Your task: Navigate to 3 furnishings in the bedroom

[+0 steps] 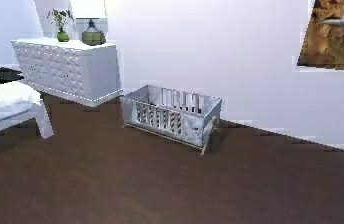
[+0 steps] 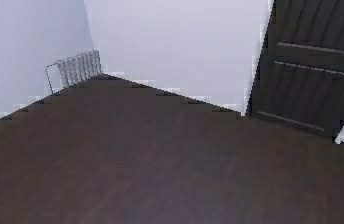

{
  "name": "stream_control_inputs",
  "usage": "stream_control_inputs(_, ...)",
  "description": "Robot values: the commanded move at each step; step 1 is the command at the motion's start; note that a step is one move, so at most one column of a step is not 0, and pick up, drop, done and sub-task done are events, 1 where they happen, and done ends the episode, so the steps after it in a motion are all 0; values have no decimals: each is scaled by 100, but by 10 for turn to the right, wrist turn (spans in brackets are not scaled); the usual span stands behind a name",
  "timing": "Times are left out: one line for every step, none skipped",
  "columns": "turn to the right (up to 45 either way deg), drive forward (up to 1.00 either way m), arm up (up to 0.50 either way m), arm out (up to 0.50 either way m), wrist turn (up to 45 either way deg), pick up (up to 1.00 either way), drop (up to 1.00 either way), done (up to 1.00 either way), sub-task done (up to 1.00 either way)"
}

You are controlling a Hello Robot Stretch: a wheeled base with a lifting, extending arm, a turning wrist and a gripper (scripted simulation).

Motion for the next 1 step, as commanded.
stream_control_inputs(-450, 0, 0, 0, 0, 0, 0, 0, 0)
